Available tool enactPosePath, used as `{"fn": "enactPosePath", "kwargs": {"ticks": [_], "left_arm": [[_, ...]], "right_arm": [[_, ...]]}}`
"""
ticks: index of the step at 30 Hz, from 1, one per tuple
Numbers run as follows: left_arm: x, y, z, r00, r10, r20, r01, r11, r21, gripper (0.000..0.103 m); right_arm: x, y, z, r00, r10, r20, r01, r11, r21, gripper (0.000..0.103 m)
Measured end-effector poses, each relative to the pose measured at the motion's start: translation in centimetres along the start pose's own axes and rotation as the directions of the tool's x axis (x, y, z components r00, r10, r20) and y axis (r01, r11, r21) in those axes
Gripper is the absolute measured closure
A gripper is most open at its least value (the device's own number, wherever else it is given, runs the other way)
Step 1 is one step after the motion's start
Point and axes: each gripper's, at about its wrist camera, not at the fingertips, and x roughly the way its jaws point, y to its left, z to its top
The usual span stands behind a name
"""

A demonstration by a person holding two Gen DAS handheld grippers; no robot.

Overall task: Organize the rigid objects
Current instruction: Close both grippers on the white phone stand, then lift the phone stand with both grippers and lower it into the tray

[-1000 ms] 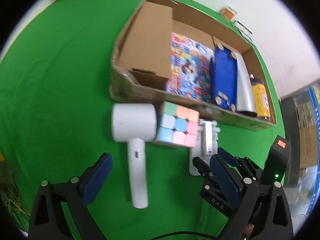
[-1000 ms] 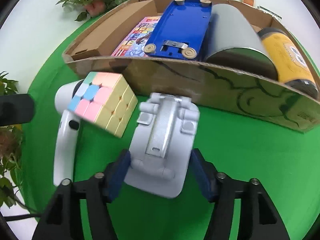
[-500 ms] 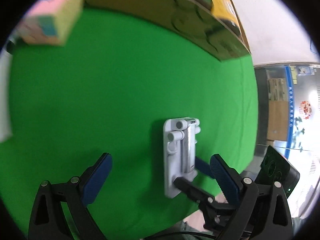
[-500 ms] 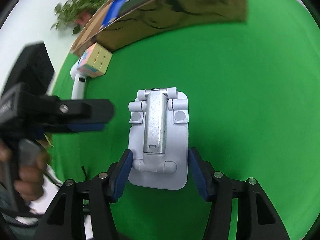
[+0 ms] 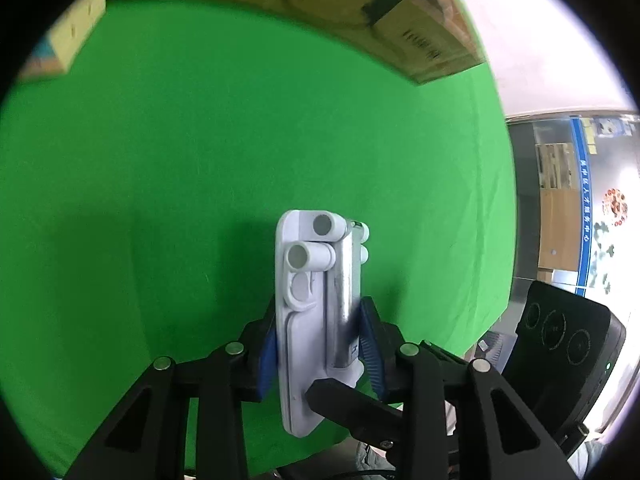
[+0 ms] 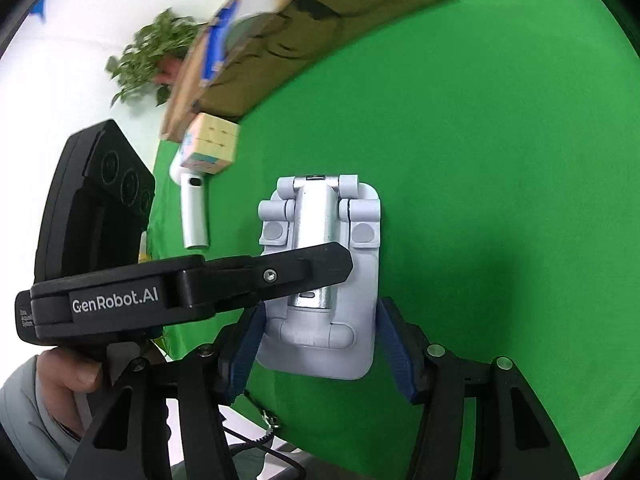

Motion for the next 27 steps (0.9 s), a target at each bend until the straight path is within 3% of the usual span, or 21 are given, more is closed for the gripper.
{"fn": "enactPosePath", "kwargs": {"ticks": [5,9,16,20,27], "left_arm": [[-4.2,-1.4,1.3,0.998,0.003,0.068,-0.004,1.000,0.021,0.068],[-8.8,-2.1,2.8,0.988,-0.021,0.150,0.016,0.999,0.040,0.068],[-17.1,1.1,6.9,0.961,-0.052,0.273,0.048,0.999,0.023,0.068],[-19.8,3.5,9.5,0.957,-0.020,0.289,0.011,0.999,0.035,0.068],[-21.7,8.3,14.8,0.959,-0.047,0.280,0.036,0.998,0.045,0.069]], "right_arm": [[-2.5,3.3,1.9,1.000,0.004,0.029,-0.003,0.999,-0.044,0.048],[-3.7,8.4,5.1,0.999,-0.007,0.041,0.013,0.988,-0.154,0.048],[-4.0,17.7,10.5,0.997,-0.031,0.073,0.050,0.960,-0.276,0.048],[-1.2,23.2,13.9,0.996,-0.049,0.077,0.071,0.948,-0.310,0.049],[3.0,26.7,18.8,0.995,-0.060,0.085,0.082,0.956,-0.280,0.050]]}}
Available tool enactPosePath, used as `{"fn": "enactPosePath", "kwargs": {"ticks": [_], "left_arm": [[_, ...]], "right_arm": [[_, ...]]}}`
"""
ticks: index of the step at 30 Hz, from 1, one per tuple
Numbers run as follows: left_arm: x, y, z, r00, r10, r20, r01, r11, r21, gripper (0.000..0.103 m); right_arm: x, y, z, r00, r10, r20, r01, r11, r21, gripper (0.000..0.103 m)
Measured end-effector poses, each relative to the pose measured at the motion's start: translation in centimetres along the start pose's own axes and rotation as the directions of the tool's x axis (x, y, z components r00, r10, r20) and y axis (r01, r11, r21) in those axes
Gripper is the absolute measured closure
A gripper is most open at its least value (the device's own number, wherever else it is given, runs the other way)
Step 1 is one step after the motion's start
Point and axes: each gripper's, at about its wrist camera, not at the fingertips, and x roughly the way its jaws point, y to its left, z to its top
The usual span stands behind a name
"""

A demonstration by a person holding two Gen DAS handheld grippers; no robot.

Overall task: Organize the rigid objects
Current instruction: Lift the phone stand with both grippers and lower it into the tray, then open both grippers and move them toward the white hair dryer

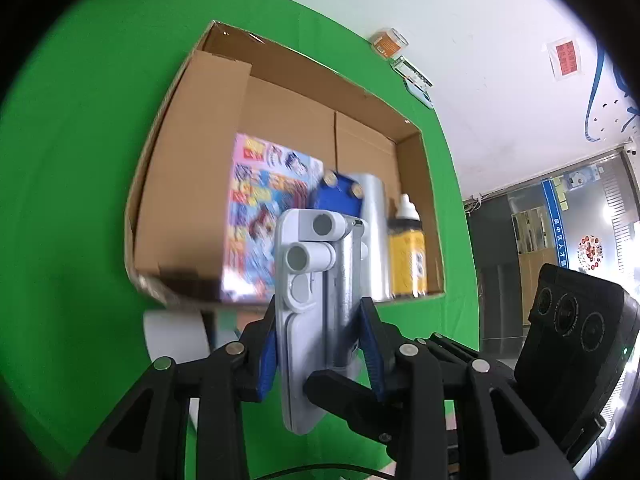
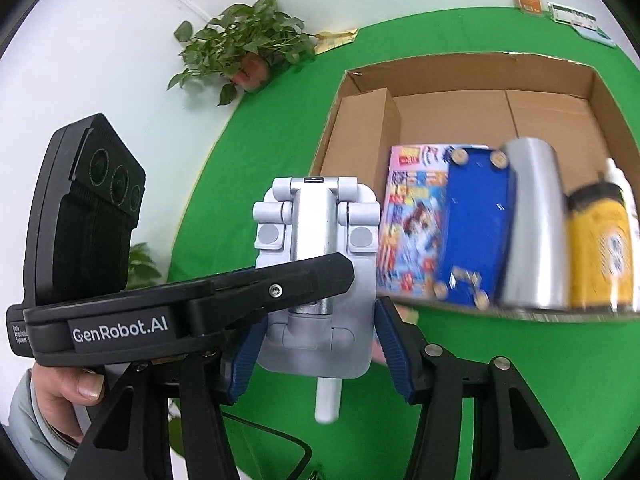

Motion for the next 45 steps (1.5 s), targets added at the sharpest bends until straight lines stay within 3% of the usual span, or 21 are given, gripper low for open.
{"fn": "enactPosePath", "kwargs": {"ticks": [13,16,18,19,20,21,27,28,29,30,31,32,33,35,36,37,38,39,40,43,45], "left_arm": [[4.9,2.6,5.8,0.991,-0.100,-0.086,0.101,0.995,0.013,0.068],[5.3,3.0,6.1,0.996,-0.067,-0.064,0.068,0.998,0.016,0.068],[4.3,3.1,5.4,0.997,-0.074,-0.027,0.075,0.996,0.049,0.063],[3.5,3.1,4.8,0.998,-0.062,-0.003,0.062,0.996,0.067,0.048],[2.6,3.3,4.1,0.999,-0.034,0.026,0.032,0.996,0.079,0.035],[1.8,3.5,3.3,0.999,-0.017,0.051,0.013,0.997,0.081,0.033],[-2.0,6.6,-1.8,0.990,0.054,0.130,-0.048,0.998,-0.046,0.028],[-2.4,7.0,-2.4,0.988,0.066,0.140,-0.058,0.996,-0.061,0.030],[-2.9,7.4,-3.1,0.984,0.085,0.159,-0.075,0.995,-0.068,0.042],[-3.4,7.6,-3.7,0.977,0.113,0.180,-0.103,0.993,-0.064,0.063],[-3.4,7.5,-3.9,0.978,0.131,0.160,-0.126,0.991,-0.039,0.102],[-3.5,7.3,-4.2,0.976,0.156,0.152,-0.155,0.988,-0.015,0.100],[-3.7,7.1,-4.5,0.971,0.173,0.163,-0.176,0.984,0.005,0.100],[-4.8,6.7,-4.9,0.960,0.187,0.209,-0.196,0.980,0.022,0.098],[-5.5,6.6,-5.0,0.950,0.199,0.243,-0.207,0.978,0.009,0.093],[-6.1,6.7,-5.1,0.941,0.209,0.266,-0.215,0.977,-0.007,0.057],[-6.6,6.9,-5.5,0.932,0.205,0.299,-0.207,0.978,-0.026,0.009],[-6.9,7.2,-5.9,0.923,0.198,0.330,-0.197,0.980,-0.038,0.000],[-7.1,7.4,-6.2,0.920,0.185,0.345,-0.180,0.983,-0.045,0.001],[-5.3,9.4,-6.8,0.960,0.177,0.217,-0.161,0.983,-0.087,0.001],[-4.1,10.6,-7.4,0.972,0.182,0.149,-0.165,0.979,-0.122,0.001]], "right_arm": [[5.1,-3.3,4.8,0.994,-0.107,0.001,0.106,0.989,0.103,0.052],[5.5,-3.5,5.5,0.984,-0.180,-0.010,0.180,0.977,0.111,0.050],[5.0,-2.8,5.2,0.969,-0.246,0.000,0.246,0.967,0.071,0.022],[4.7,-2.6,4.9,0.966,-0.259,0.004,0.258,0.964,0.063,0.015],[4.0,-2.2,4.2,0.963,-0.270,0.009,0.269,0.962,0.053,0.012],[3.5,-1.9,3.6,0.961,-0.275,0.011,0.275,0.961,0.041,0.012],[0.7,0.1,-0.1,0.936,-0.352,0.013,0.352,0.935,-0.040,0.007],[0.5,0.4,-0.4,0.930,-0.367,0.013,0.367,0.929,-0.049,0.007],[0.3,0.6,-0.6,0.926,-0.377,0.012,0.377,0.924,-0.060,0.009],[0.1,0.7,-0.7,0.928,-0.373,0.014,0.373,0.926,-0.062,0.025],[-0.2,0.7,-0.7,0.936,-0.351,0.021,0.351,0.934,-0.060,0.041],[-0.4,0.8,-0.5,0.946,-0.323,0.024,0.324,0.944,-0.058,0.072],[-0.6,0.9,-0.4,0.947,-0.319,0.030,0.320,0.946,-0.060,0.078],[-1.3,1.4,-0.4,0.941,-0.327,0.083,0.333,0.940,-0.079,0.072],[-1.7,1.7,-0.6,0.941,-0.321,0.109,0.331,0.939,-0.088,0.046],[-1.8,1.8,-0.6,0.939,-0.323,0.120,0.334,0.938,-0.087,0.021],[-1.8,1.7,-0.8,0.932,-0.338,0.131,0.349,0.934,-0.074,0.003],[-1.6,1.5,-1.1,0.926,-0.349,0.143,0.360,0.931,-0.058,0.001],[-1.1,1.1,-1.3,0.930,-0.345,0.129,0.353,0.934,-0.048,0.001],[1.8,-0.2,-2.8,0.953,-0.299,0.036,0.301,0.953,-0.036,0.001],[3.9,-1.1,-4.6,0.957,-0.288,-0.028,0.287,0.957,-0.032,0.001]]}}
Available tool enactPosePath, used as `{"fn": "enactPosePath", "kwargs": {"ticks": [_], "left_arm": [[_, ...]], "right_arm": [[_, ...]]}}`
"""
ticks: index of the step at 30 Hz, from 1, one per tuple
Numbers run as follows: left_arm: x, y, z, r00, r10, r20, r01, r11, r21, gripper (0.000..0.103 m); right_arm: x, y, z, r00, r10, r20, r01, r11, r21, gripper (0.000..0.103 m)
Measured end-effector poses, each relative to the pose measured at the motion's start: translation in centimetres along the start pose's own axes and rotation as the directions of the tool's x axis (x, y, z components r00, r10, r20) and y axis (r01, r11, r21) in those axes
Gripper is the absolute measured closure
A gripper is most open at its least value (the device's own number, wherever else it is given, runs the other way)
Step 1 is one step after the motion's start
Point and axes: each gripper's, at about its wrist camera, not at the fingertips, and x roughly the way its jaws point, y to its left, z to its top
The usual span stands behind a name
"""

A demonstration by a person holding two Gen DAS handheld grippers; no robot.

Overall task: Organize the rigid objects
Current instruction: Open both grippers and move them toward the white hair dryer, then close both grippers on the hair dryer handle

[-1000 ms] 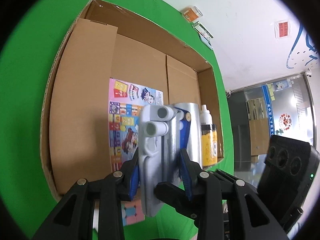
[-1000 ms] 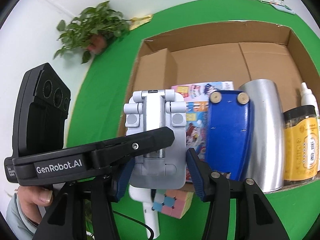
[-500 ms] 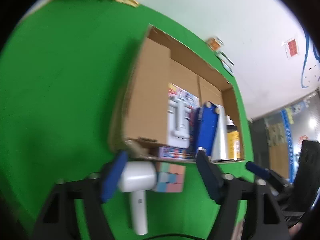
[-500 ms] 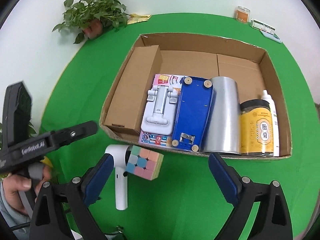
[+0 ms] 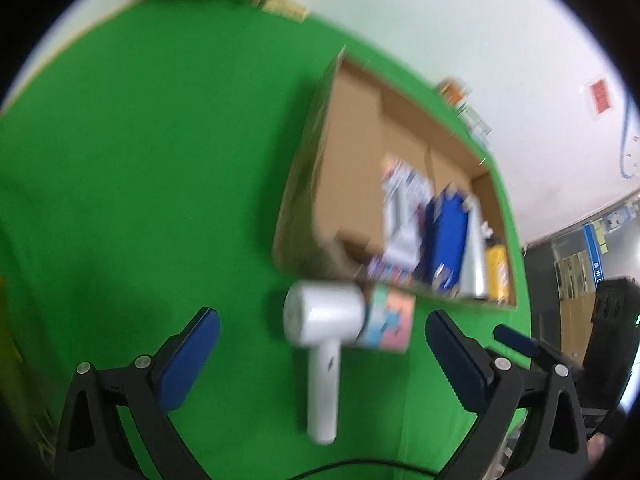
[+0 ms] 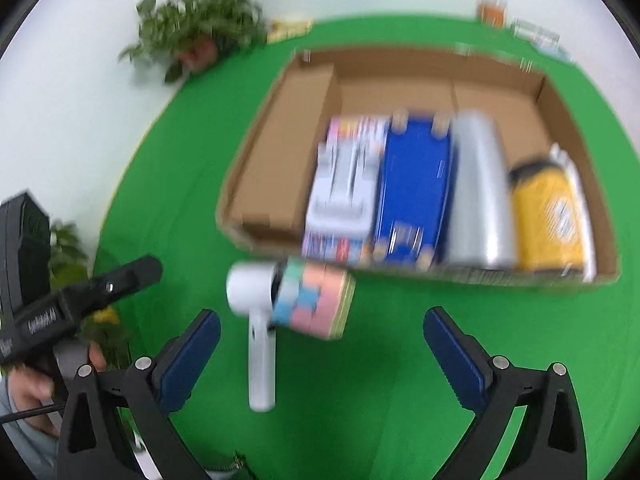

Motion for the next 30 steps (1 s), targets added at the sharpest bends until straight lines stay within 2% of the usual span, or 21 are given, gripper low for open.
{"fn": "enactPosePath", "kwargs": {"ticks": [4,8,11,13,15,16,18,20,22,24,25,27,28,30], "left_arm": [[1.5,1.6,-2.0,0.998,0.007,-0.062,-0.010,0.999,-0.043,0.001],[3.9,2.5,-3.9,0.987,-0.019,-0.161,0.007,0.997,-0.072,0.002],[5.0,2.8,-4.7,0.979,-0.058,-0.197,0.042,0.995,-0.087,0.003],[5.6,2.7,-4.9,0.975,-0.072,-0.212,0.055,0.995,-0.082,0.006],[6.5,2.4,-4.8,0.971,-0.082,-0.223,0.071,0.996,-0.060,0.010],[7.0,2.1,-4.7,0.969,-0.089,-0.230,0.080,0.996,-0.049,0.013],[8.0,1.7,-4.6,0.963,-0.106,-0.249,0.098,0.994,-0.044,0.025],[8.8,1.1,-4.7,0.954,-0.134,-0.269,0.128,0.991,-0.040,0.047],[9.4,0.7,-5.0,0.948,-0.144,-0.283,0.142,0.990,-0.026,0.055],[10.1,0.1,-5.5,0.945,-0.126,-0.301,0.131,0.991,-0.002,0.066],[10.1,-0.1,-5.6,0.951,-0.109,-0.290,0.119,0.993,0.016,0.069],[9.9,-0.2,-5.9,0.954,-0.088,-0.285,0.101,0.994,0.031,0.072],[9.8,-0.2,-6.2,0.954,-0.078,-0.289,0.091,0.995,0.032,0.076],[9.7,-0.1,-7.0,0.947,-0.089,-0.309,0.097,0.995,0.010,0.076]], "right_arm": [[5.2,-0.5,-3.8,0.987,0.030,-0.157,-0.025,0.999,0.036,0.001],[8.8,-0.2,-6.4,0.969,0.027,-0.244,-0.023,1.000,0.019,0.001],[10.3,0.9,-7.4,0.970,0.061,-0.237,-0.067,0.998,-0.017,0.001],[11.0,1.7,-7.7,0.972,0.083,-0.221,-0.099,0.993,-0.059,0.005],[11.8,2.7,-8.1,0.977,0.091,-0.192,-0.113,0.988,-0.108,0.016],[12.1,2.9,-8.2,0.979,0.094,-0.182,-0.117,0.986,-0.116,0.021],[12.9,3.1,-8.6,0.980,0.113,-0.165,-0.134,0.983,-0.125,0.040],[13.3,2.9,-9.1,0.978,0.149,-0.146,-0.168,0.978,-0.124,0.049],[13.5,2.6,-9.6,0.978,0.165,-0.131,-0.181,0.976,-0.120,0.054],[14.1,2.5,-10.0,0.968,0.214,-0.129,-0.228,0.967,-0.111,0.071],[14.2,2.5,-10.2,0.967,0.217,-0.134,-0.233,0.966,-0.115,0.074],[14.5,2.6,-10.5,0.967,0.216,-0.135,-0.232,0.965,-0.120,0.074],[14.6,2.4,-10.6,0.964,0.225,-0.138,-0.241,0.965,-0.108,0.074],[14.6,1.6,-11.2,0.955,0.251,-0.160,-0.267,0.960,-0.084,0.074]]}}
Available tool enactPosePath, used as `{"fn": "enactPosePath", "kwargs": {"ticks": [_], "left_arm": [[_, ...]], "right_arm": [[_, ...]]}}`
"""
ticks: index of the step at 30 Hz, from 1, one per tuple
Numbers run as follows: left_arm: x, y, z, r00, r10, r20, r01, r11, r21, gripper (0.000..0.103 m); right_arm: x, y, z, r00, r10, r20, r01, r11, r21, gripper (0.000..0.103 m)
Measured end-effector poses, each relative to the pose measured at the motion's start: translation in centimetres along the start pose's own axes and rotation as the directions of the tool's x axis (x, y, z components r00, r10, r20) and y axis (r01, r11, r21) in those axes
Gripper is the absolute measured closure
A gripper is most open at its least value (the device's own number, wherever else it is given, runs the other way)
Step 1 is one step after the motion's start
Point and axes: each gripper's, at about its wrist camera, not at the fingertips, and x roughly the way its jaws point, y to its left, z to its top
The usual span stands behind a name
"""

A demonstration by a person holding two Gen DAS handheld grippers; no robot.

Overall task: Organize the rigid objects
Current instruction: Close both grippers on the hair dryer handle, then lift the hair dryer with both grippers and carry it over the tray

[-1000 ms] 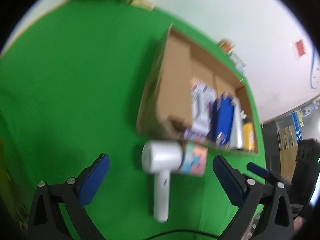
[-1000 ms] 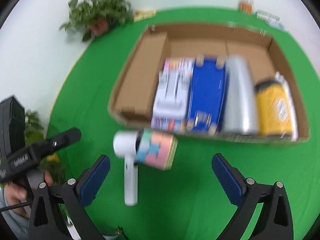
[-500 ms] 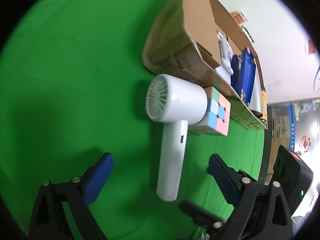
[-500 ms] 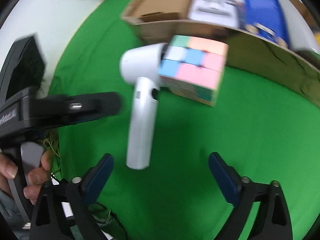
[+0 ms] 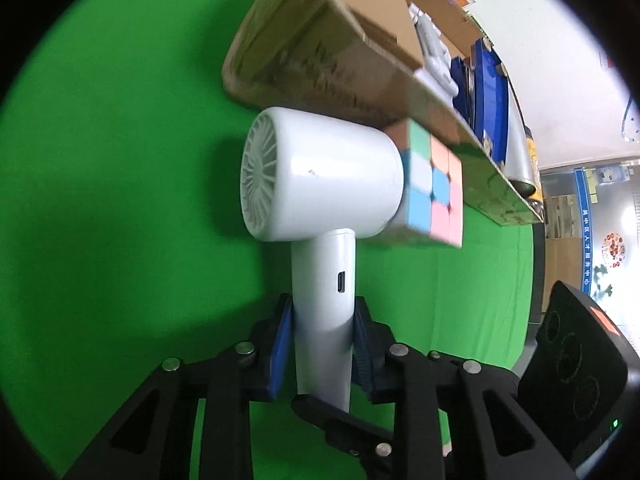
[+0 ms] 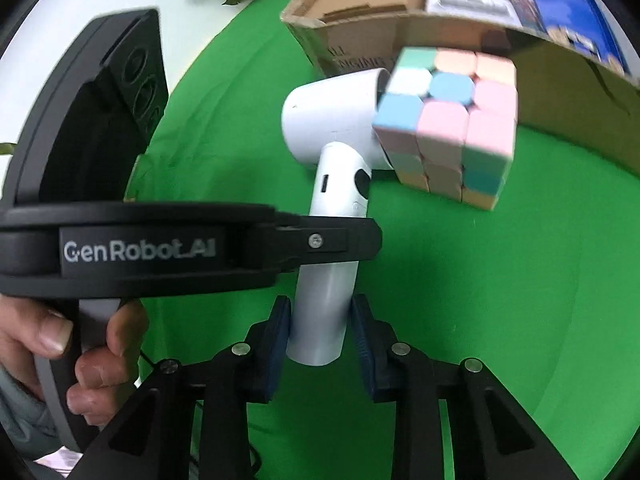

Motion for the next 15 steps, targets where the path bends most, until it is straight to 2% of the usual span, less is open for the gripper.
{"fn": "enactPosePath", "kwargs": {"ticks": [4,7,9,12,15], "left_arm": [[1.4,-1.6,-3.3,0.997,0.000,-0.082,-0.001,1.000,-0.015,0.076],[2.6,-3.3,-6.4,0.994,0.011,-0.113,-0.013,1.000,-0.015,0.076],[3.2,-4.2,-7.6,0.994,0.011,-0.109,-0.015,0.999,-0.029,0.076],[3.2,-5.8,-8.0,0.993,0.074,-0.089,-0.077,0.997,-0.031,0.076],[1.2,-7.0,-8.0,0.997,0.066,-0.041,-0.068,0.997,-0.044,0.076]], "right_arm": [[-1.3,-1.1,-3.8,0.997,0.024,-0.073,-0.024,1.000,0.001,0.074],[-2.1,-2.5,-6.8,0.991,0.048,-0.124,-0.043,0.998,0.039,0.074],[-2.3,-3.5,-8.3,0.988,0.055,-0.143,-0.047,0.997,0.058,0.075],[-2.6,-3.8,-8.7,0.988,0.047,-0.146,-0.042,0.999,0.033,0.075],[-5.2,-4.4,-9.1,0.993,0.080,-0.092,-0.078,0.997,0.029,0.075]]}}
